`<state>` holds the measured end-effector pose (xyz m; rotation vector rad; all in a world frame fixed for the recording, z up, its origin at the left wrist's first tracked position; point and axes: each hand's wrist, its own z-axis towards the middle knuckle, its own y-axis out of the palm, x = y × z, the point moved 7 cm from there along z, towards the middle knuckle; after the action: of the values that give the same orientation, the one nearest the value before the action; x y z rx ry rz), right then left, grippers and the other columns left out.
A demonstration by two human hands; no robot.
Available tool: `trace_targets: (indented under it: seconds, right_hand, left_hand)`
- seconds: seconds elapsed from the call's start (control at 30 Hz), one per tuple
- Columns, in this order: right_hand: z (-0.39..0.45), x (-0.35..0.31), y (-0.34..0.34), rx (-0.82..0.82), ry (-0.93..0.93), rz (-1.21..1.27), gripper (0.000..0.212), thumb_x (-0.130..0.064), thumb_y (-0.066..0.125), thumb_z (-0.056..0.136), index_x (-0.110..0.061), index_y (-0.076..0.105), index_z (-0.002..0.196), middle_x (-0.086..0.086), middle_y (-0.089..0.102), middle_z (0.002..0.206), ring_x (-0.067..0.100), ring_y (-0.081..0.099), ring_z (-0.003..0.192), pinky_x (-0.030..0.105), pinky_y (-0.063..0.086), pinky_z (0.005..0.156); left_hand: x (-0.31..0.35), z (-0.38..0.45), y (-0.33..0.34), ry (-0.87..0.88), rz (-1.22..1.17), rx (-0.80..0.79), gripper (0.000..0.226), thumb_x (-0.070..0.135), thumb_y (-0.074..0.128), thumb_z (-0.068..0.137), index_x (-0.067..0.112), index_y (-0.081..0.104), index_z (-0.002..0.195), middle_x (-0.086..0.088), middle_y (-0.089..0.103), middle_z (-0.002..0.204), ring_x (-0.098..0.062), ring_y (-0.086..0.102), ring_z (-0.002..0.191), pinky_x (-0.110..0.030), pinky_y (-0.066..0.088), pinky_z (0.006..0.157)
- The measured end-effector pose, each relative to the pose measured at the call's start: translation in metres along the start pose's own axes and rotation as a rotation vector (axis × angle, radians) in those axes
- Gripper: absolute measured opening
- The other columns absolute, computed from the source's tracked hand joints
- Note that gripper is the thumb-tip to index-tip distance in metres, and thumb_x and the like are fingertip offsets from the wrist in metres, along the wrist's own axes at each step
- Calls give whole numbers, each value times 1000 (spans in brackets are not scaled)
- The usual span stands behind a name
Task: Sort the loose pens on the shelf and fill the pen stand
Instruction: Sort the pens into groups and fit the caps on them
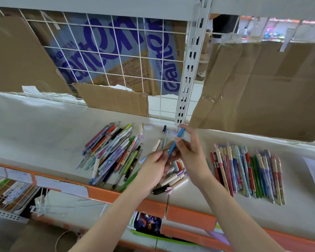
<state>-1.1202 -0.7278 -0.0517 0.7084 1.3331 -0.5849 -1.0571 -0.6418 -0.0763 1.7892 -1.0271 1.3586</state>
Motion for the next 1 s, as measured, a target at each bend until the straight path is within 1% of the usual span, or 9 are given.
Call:
trace_targets:
  seconds: [0.07,0.13,0.2,0.37,0.43,0.53,0.7,0.9,1.0]
  right_hand:
    - [4,-7,-8,9,-26,-98,27,-4,47,96,-21,44,117,13,55,65,12,46,51,25,41,51]
    - [11,-12,-30,76,-42,-316,25,-13,53,94,-24,46,115,19,57,65,8,45,46,21,40,48]
    - [17,-11,-59,154,-14,-573,28,-21,57,93,-23,48,119,16,65,71,10,53,50,20,44,51]
    - [14,12,-104,109,117,-1028,31,-15,53,93,-10,50,124,14,61,86,25,54,81,21,32,66]
    - [9,24,-105,32,172,-1123,32,-12,52,92,-7,48,123,11,53,96,27,48,97,24,29,76]
    - [6,32,-98,-71,211,-1201,29,-16,54,92,-9,48,120,5,50,102,19,46,96,25,33,76]
    - [4,34,-86,-138,180,-1279,34,-21,55,91,-14,51,124,8,50,122,23,54,105,24,41,82]
    - [-1,29,-75,-212,89,-1166,35,-11,59,89,-13,51,123,-4,42,108,9,49,89,18,42,84]
    - [0,37,-72,-255,89,-1243,30,-14,55,92,-12,52,121,0,47,114,15,51,97,24,44,88]
  left_hand:
    - [8,4,-5,91,277,31,29,20,37,101,16,57,81,6,53,53,-7,41,39,-21,33,41]
    - [12,6,-18,198,629,79,23,23,42,99,19,61,86,7,65,74,-8,59,63,-20,44,57]
    - [11,7,-42,253,880,186,13,20,47,97,16,60,96,3,63,89,-12,59,79,-17,41,64]
    - [-1,5,-97,254,1198,419,6,17,56,90,11,59,92,-5,58,94,-19,55,77,-28,38,59]
    - [-5,7,-103,225,1248,419,11,20,58,89,11,60,95,-6,58,97,-23,59,80,-30,43,61]
    - [-7,9,-106,182,1281,411,17,25,57,90,12,61,99,-5,56,102,-25,60,85,-32,45,66]
    - [-7,11,-106,171,1274,399,20,30,57,90,14,60,101,-3,55,103,-22,59,87,-32,47,70]
    - [-6,10,-100,217,1186,387,14,24,59,89,12,60,97,-2,56,98,-20,59,84,-30,45,68]
    - [-6,9,-91,274,1088,354,8,17,61,88,10,59,92,-3,57,92,-20,57,84,-32,45,69]
